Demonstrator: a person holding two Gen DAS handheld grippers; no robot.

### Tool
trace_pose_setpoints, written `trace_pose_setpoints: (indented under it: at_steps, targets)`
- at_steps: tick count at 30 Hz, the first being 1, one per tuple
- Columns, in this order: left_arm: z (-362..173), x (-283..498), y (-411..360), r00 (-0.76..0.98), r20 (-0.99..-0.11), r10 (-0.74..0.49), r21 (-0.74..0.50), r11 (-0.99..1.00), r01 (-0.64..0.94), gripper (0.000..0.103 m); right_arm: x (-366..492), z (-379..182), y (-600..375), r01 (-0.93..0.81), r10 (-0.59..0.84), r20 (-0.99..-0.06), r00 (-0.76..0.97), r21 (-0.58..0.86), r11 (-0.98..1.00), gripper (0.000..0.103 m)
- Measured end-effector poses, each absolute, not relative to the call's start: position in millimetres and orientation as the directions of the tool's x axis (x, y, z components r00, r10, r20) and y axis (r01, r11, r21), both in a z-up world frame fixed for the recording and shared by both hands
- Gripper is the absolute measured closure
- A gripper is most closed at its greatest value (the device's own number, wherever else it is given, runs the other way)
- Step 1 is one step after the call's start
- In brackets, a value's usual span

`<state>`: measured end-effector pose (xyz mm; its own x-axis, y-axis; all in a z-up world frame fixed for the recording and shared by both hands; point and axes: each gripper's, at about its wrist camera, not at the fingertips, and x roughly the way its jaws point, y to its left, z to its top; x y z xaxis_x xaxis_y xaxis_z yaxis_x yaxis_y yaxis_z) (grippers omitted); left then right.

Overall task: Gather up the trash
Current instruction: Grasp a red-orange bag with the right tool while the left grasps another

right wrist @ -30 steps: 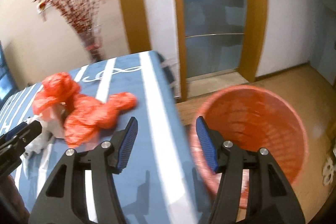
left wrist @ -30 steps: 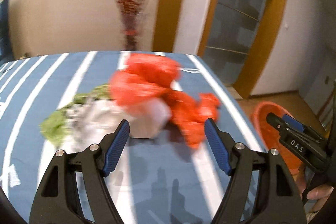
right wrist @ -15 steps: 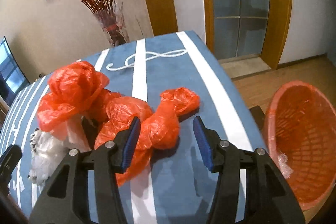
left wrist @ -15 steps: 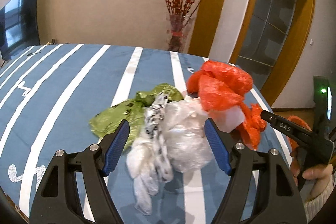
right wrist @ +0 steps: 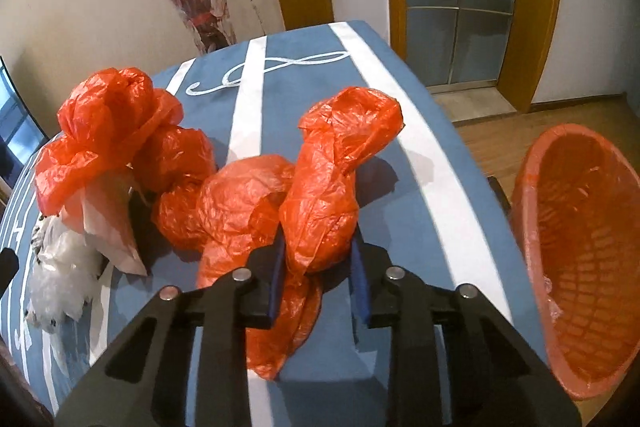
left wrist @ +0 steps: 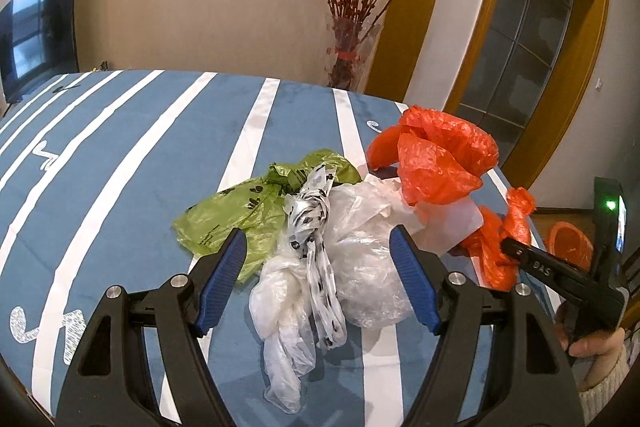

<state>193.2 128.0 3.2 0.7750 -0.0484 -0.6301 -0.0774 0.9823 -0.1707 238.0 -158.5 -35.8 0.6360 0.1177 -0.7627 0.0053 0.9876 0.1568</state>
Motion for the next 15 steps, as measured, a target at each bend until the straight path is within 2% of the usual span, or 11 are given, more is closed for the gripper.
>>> trace_pose_setpoints:
  at_steps: [10, 13, 15]
  targets:
    - [16, 199, 106, 0.787, -0.611, -0.085, -0.179, 0.983, -0.033, 0.030, 212, -29, -200, 0.081, 0.008, -0.738, 0.674, 0.084, 0.993, 0.076]
    - [30, 210, 90, 0.807, -0.582, -0.097, -0.181, 0.983, -0.012, 0.021, 203, -24, -203, 0.075, -0.004, -0.720, 0.694, 0.067, 0.995, 0.076]
    - [41, 223, 78, 0.819, -0.564, -0.107, -0.178, 0.984, 0.006, 0.018, 196, -20, -205, 0.069, -0.004, -0.710, 0.704, 0.063, 0.996, 0.076]
